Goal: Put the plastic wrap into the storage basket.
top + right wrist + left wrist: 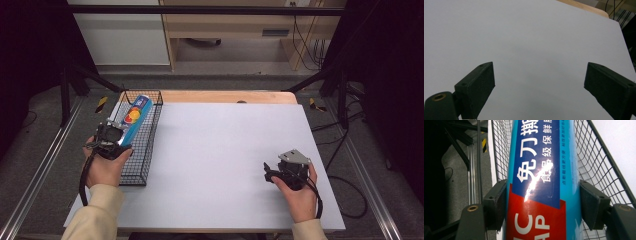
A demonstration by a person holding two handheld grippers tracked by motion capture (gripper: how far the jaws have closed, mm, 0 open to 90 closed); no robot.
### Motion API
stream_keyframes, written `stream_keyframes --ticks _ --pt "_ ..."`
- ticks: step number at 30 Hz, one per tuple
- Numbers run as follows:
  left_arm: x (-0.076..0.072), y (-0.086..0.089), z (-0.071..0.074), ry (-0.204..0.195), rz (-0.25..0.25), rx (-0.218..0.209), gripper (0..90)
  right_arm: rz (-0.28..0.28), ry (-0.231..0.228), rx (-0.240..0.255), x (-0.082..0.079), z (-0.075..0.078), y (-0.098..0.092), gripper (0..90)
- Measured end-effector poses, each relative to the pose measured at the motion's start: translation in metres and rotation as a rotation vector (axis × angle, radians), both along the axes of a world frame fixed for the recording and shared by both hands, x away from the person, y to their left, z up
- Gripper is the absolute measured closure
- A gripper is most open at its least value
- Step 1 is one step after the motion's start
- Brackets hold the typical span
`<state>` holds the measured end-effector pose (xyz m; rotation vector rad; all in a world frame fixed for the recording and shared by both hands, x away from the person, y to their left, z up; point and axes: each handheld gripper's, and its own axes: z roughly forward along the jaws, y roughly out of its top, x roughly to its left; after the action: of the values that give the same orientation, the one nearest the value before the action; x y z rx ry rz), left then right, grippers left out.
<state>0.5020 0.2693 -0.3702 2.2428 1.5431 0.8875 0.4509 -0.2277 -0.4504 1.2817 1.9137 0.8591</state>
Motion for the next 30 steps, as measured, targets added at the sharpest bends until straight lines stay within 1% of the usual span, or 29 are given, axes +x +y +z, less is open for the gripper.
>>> stream_keyframes --ticks 3,4,11,14,16,18,22,24,27,28,30 --pt "-0.0002 0.0004 0.0009 0.005 0.0 -0.01 31.6 -0.001 0.001 -0.001 0.0 -0.0002 0.0001 9.9" --pt "0.0002 0.0001 0.0022 0.011 0.003 -0.001 31.6 0.001 0.0 0.0 0.0001 -0.0001 0.0 9.9" --pt "0.0011 -0.0012 0.0055 0.032 0.0 0.01 31.5 0.0 0.002 0.002 -0.0001 -0.0002 0.0001 9.9" --pt "0.0019 -0.0009 0.0059 0.06 -0.009 0.02 31.5 0.005 0.001 0.002 0.0 -0.0005 0.0008 9.9" --pt "0.0021 -0.0007 0.0059 0.066 -0.01 0.025 31.5 0.007 0.006 0.004 0.0002 -0.0009 0.0015 9.8" --pt "0.0036 -0.0007 0.0046 0.078 -0.006 0.031 31.5 0.012 0.011 -0.002 0.0003 -0.0014 0.0019 9.8" --pt "0.0049 -0.0011 0.0028 0.091 -0.006 0.043 31.5 0.011 0.011 0.004 0.0003 -0.0012 0.0023 9.8" --pt "0.0056 -0.0009 0.0015 0.108 -0.014 0.05 31.5 0.012 0.014 -0.001 0.0005 -0.0015 0.0019 9.8" --pt "0.0057 -0.0014 -0.0005 0.113 -0.015 0.052 31.5 0.013 0.016 0.001 0.0007 -0.0017 0.0018 9.8" --pt "0.0063 -0.0013 -0.0021 0.126 -0.018 0.055 31.5 0.013 0.016 0.001 0.0006 -0.0016 0.0021 9.8" --pt "0.0066 -0.0014 -0.0026 0.133 -0.018 0.061 31.5 0.016 0.015 0.006 0.0005 -0.0016 0.0026 9.8"
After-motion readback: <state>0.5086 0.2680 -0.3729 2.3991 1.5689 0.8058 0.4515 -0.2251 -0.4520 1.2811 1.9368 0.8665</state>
